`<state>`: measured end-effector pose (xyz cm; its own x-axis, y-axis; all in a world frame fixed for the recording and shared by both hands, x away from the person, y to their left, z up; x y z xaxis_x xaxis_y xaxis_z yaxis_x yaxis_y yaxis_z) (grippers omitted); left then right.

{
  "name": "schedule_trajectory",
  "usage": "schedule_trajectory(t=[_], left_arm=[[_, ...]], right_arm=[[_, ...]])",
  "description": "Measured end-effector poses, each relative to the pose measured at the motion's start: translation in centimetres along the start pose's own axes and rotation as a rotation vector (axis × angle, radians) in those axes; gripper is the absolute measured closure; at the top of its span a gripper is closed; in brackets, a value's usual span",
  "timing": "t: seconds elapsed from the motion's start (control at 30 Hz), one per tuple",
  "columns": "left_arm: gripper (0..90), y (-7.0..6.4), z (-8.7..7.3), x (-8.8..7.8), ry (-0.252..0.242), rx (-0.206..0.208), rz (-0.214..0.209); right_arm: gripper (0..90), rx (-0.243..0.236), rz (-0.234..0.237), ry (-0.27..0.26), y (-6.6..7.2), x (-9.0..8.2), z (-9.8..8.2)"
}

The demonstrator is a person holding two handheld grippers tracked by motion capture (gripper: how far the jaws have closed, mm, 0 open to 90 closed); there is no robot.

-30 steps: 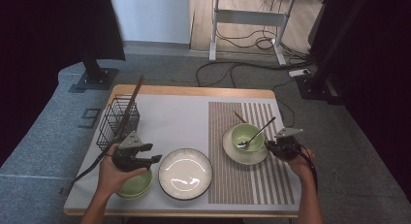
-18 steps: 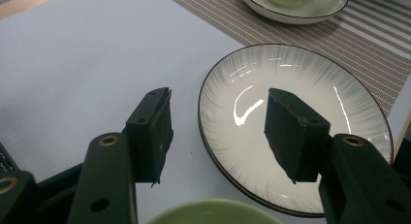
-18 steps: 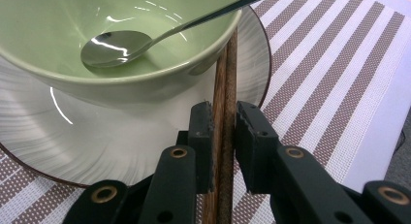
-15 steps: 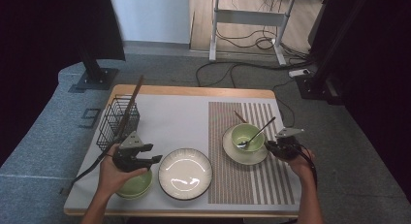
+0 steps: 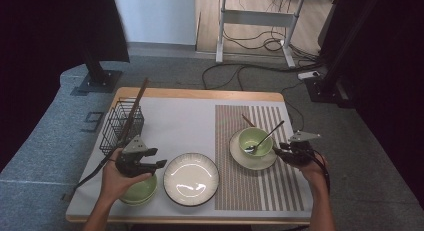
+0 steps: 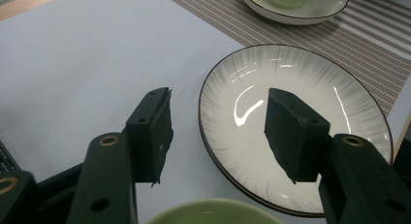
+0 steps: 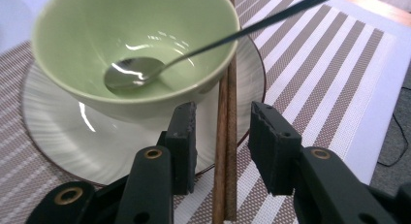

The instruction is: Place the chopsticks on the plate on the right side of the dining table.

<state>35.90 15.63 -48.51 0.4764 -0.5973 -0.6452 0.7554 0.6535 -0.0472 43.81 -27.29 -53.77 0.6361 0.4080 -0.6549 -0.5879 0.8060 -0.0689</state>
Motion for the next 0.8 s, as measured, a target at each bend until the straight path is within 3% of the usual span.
schedule_trajectory(t=[0.17,0.5,0.8], left_arm=[[43.1,0.0,0.1,-0.1,-0.005,-0.001,-0.001],[42.9,0.0,0.2,0.0,-0.014,-0.002,-0.008],[42.9,0.2,0.5,-0.1,-0.027,-0.004,-0.009]], right_arm=[[60.9,0.047,0.007,-0.043,0.5,-1.5,0.7],[55.4,0.062,0.023,-0.098,2.2,-2.9,3.0],[52.8,0.083,0.045,-0.151,3.7,-2.8,5.4]])
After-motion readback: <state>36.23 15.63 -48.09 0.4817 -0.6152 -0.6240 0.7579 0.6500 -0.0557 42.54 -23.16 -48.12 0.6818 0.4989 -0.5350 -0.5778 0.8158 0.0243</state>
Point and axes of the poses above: each handheld gripper's, and its own axes: x roughly forward along the jaws, z roughly out of its top, y roughly to its left, the point moved 10 cm from there along x, roughly forward along the jaws, and after that the axes turned 1 degree about -z, right-handed, at the moved point
